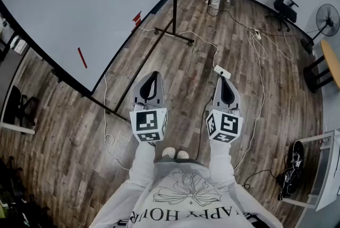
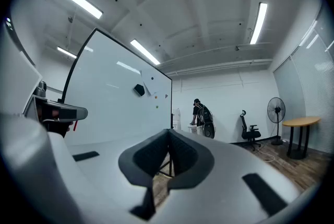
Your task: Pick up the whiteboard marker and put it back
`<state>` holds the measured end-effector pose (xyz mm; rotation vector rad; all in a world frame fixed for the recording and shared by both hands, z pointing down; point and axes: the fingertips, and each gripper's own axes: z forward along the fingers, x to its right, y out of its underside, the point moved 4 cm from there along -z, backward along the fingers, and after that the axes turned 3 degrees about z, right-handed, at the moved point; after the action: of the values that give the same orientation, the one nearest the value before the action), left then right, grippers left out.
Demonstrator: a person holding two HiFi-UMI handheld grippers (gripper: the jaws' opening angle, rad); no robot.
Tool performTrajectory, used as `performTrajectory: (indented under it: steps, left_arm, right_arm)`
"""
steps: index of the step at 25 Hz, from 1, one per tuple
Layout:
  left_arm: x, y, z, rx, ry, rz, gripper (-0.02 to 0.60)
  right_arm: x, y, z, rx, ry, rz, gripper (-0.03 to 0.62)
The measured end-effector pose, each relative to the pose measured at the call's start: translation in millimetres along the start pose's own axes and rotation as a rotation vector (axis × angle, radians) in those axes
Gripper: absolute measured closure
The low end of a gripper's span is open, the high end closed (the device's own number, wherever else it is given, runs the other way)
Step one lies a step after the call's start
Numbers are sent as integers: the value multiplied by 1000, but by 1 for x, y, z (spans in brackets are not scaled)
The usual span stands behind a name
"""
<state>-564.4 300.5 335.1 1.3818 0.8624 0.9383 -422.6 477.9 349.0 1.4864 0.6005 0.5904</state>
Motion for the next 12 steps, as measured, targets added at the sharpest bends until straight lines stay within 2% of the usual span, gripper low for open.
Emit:
performTrajectory:
  steps: [12]
  left_arm:
    - [-15, 11, 19, -12, 10, 0, 572]
  right_arm:
    - [-10, 9, 22, -5, 7, 17, 591]
